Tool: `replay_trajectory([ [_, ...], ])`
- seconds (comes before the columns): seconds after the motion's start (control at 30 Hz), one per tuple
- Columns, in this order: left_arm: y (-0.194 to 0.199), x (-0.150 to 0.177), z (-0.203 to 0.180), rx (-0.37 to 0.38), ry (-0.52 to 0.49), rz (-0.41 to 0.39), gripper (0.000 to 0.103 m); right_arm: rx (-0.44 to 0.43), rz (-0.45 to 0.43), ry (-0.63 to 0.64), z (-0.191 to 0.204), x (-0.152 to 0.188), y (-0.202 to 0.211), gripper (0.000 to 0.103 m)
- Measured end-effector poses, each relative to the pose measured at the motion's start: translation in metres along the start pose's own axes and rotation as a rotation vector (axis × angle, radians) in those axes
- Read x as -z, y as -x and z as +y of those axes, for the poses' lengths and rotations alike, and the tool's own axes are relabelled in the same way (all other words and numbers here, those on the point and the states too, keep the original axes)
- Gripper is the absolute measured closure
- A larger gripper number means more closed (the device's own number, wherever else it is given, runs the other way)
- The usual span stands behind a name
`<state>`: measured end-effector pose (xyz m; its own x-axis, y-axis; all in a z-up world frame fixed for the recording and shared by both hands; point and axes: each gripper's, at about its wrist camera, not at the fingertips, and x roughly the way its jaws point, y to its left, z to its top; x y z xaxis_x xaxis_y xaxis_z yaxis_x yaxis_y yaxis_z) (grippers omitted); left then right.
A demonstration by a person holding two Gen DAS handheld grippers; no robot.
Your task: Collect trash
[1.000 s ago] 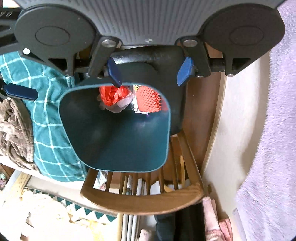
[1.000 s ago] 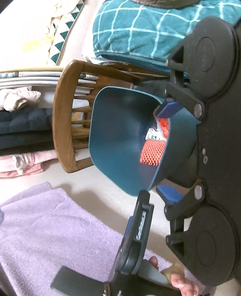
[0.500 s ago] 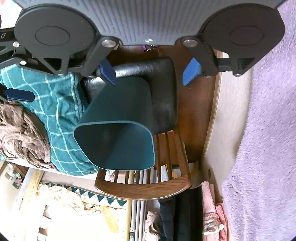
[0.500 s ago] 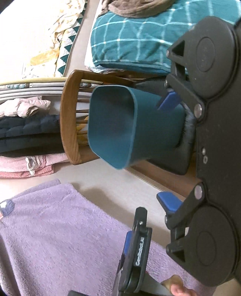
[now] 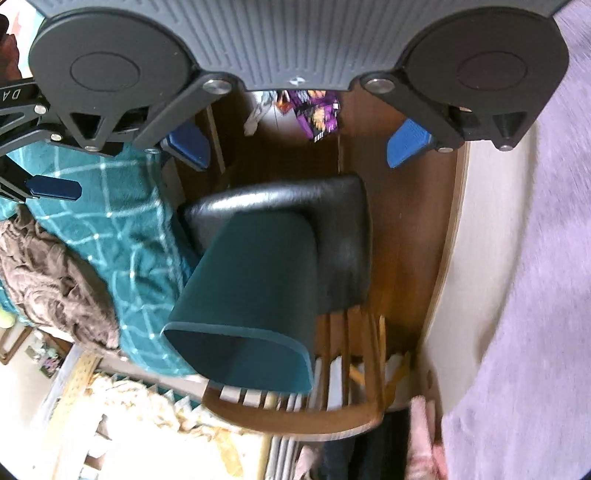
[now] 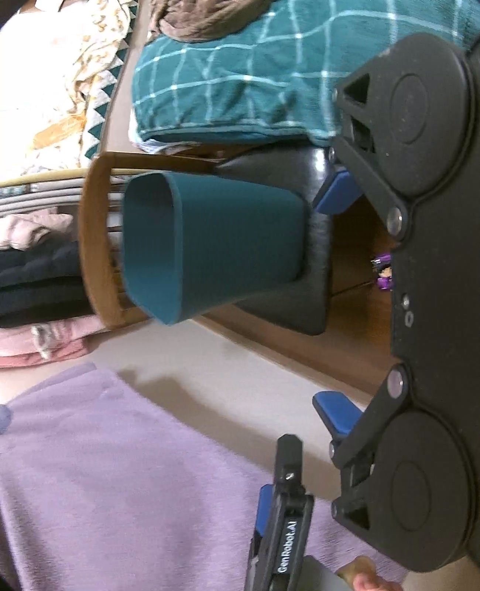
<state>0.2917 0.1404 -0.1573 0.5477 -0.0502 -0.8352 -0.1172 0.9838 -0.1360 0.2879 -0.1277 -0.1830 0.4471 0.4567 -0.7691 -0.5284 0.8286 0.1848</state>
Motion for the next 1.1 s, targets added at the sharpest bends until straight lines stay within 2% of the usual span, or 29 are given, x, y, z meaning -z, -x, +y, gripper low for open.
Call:
replay_trajectory([
  [0.2,-0.07,0.048,0.003,-0.041,0.092,0.096,0.0,-0.001,0.104,0.059,-0.025,0.041,-0.055,0.0],
  [0.47,-0.193,0.131,0.001,-0.06,0.196,0.236,0.0,-0.024,0.259,0.098,-0.073,0.114,-0.158,0.002],
  [0.77,-0.339,0.229,-0.001,-0.135,0.191,0.355,0.001,-0.026,0.383,0.092,-0.118,0.211,-0.288,0.017],
  [1.1,-0.487,0.338,0.006,-0.163,0.199,0.511,0.001,-0.026,0.556,0.141,-0.162,0.33,-0.422,0.029],
])
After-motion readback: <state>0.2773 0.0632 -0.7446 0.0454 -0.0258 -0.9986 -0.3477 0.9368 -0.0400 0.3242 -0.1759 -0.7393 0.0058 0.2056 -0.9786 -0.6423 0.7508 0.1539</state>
